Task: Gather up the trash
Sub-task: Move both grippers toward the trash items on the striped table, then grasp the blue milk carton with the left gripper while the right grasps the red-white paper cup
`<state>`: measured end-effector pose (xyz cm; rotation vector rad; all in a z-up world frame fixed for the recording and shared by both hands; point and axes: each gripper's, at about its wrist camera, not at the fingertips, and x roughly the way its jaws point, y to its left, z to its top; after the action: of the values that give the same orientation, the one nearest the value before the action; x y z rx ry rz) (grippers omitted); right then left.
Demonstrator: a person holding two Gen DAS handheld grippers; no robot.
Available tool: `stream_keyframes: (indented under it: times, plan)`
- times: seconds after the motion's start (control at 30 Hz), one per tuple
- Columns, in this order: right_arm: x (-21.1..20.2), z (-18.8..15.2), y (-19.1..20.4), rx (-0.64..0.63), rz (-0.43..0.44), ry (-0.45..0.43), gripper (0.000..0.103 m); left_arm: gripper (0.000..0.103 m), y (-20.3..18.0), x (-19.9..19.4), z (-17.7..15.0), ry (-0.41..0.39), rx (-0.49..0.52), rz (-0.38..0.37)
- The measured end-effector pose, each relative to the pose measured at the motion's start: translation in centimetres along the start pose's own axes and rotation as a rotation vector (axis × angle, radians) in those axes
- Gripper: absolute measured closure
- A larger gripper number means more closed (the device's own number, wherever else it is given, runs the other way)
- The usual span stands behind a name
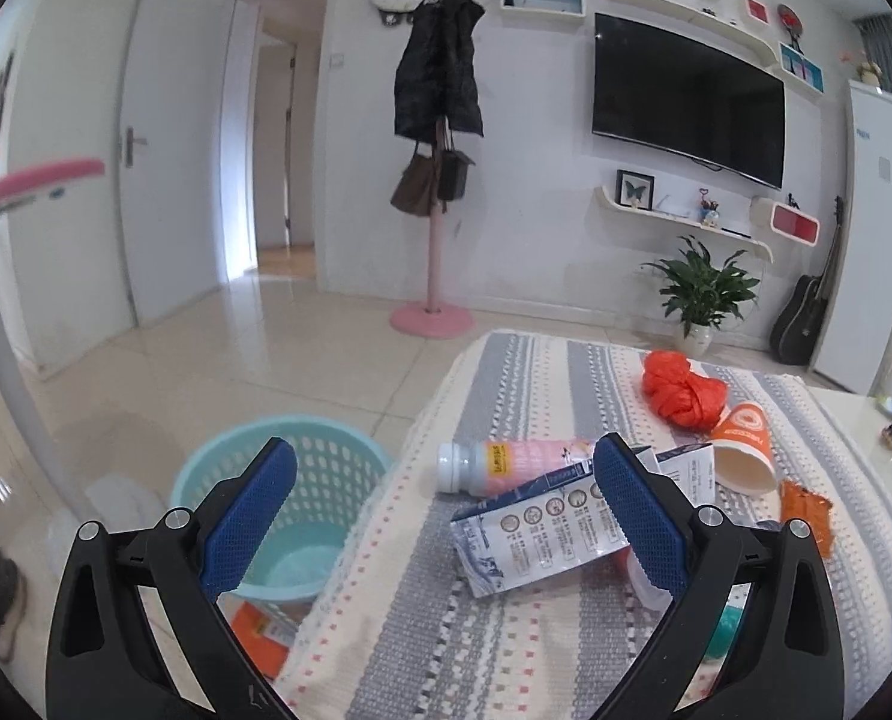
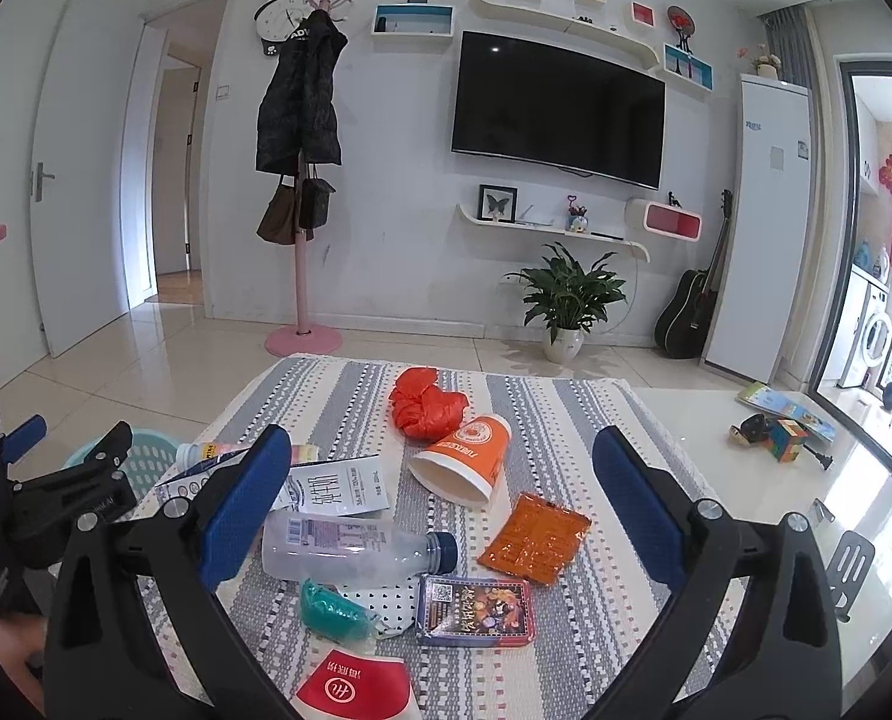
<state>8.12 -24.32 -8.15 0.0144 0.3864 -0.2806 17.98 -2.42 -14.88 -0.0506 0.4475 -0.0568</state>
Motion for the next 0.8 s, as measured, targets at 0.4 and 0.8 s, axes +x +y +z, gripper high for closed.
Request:
stream_keyframes:
  times: [0.4, 0.8]
  plan:
    - [0.4, -0.2, -0.4, 0.01, 0.02, 0.026, 0.007, 0.007, 0.9, 1.5, -0.7, 0.05, -0.044, 0.023]
    - [1.3, -1.6, -1.3, -0.029, 0.169, 0.089, 0.044, 0.007, 2.7, 4.5, 0.6, 0.2, -0.118, -0.121]
